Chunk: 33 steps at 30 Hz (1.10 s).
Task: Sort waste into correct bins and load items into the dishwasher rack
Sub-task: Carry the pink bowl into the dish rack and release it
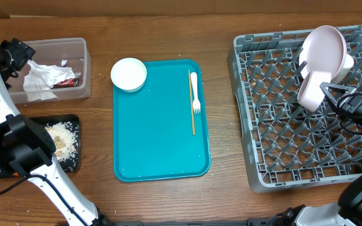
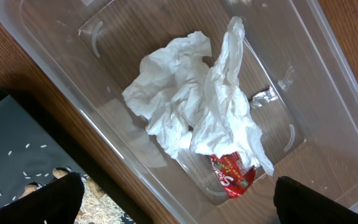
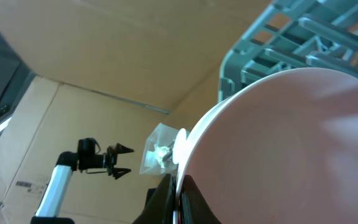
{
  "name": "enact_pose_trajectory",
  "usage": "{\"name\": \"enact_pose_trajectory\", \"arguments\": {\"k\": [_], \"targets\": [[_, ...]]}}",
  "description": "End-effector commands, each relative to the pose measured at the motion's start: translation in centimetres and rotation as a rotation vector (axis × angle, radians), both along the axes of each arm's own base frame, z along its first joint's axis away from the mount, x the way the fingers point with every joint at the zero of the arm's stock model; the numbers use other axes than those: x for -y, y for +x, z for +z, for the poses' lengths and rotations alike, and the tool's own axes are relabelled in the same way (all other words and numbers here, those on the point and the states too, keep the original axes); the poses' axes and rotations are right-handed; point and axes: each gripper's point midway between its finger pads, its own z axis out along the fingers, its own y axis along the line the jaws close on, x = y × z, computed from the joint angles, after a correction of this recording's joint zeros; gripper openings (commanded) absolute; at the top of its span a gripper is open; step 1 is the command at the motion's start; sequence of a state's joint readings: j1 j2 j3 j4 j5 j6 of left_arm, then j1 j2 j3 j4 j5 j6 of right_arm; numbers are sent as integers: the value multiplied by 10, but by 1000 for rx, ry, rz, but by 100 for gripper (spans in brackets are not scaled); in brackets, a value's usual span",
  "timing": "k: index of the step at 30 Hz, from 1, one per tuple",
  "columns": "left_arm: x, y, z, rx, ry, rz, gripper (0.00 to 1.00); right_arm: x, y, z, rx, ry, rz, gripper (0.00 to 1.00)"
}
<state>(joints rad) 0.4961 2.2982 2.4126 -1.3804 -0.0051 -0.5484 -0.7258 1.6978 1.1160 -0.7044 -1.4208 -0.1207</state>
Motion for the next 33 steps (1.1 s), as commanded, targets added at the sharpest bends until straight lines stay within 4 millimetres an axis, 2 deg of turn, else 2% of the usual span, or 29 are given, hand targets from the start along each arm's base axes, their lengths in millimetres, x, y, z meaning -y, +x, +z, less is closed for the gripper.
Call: {"name": "enact_pose_trajectory", "arguments": {"k": [1, 6, 8, 14, 17, 20, 25, 29, 31, 33], "targets": [[1, 0, 5, 4, 15, 4, 100, 6, 0, -22, -84, -45, -33, 4], [1, 0, 5, 4, 15, 3, 100, 18, -1, -35, -190, -43, -92, 5], [1, 0, 5, 4, 15, 3, 100, 28, -4, -39, -229, -39, -130, 9], [1, 0, 6, 5, 15, 3, 100, 56, -10, -45, -324, -2, -242, 12], [1, 0, 5, 4, 15, 3, 100, 67, -11, -40, -344, 25, -277, 17], [1, 0, 6, 5, 15, 3, 100, 77, -15, -38, -402, 6, -317, 29], [1, 0, 5, 5, 15, 3, 100, 107, -36, -47, -678, -158, -477, 35], [1, 0, 5, 4, 15, 3, 100, 129, -58, -31, -818, -285, -623, 36], [1, 0, 5, 4, 15, 3, 100, 136, -69, -10, -849, -345, -696, 37], [1, 0, 5, 4, 15, 3, 100, 134, -71, 10, -828, -389, -725, 37]]}}
